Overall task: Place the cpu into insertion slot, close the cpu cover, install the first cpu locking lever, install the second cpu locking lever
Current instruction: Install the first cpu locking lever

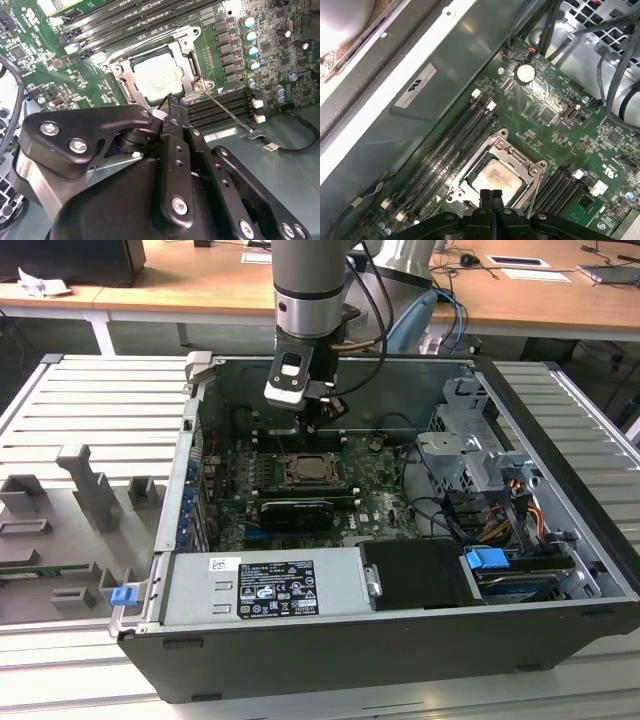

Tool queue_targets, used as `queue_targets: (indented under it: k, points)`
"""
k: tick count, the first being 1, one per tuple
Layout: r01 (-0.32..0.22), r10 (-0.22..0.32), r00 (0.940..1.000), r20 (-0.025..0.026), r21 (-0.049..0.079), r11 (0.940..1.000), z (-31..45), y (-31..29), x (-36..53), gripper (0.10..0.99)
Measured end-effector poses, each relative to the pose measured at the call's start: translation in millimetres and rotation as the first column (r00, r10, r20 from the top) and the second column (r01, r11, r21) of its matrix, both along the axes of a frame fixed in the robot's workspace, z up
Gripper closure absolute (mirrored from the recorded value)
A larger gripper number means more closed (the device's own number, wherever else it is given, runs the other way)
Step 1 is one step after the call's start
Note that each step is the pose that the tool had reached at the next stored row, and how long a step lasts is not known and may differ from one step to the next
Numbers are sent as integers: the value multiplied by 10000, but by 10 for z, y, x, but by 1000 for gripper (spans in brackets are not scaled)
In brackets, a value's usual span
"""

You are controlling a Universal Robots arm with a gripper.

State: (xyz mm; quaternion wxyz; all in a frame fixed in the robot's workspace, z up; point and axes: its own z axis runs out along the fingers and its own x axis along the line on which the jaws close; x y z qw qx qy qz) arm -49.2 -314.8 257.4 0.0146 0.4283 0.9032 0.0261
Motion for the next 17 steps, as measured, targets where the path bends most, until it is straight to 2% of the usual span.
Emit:
queue_targets:
  k: [17]
  points:
    - [-601, 601, 9982, 0, -1, 9982, 0, 0, 0, 980]
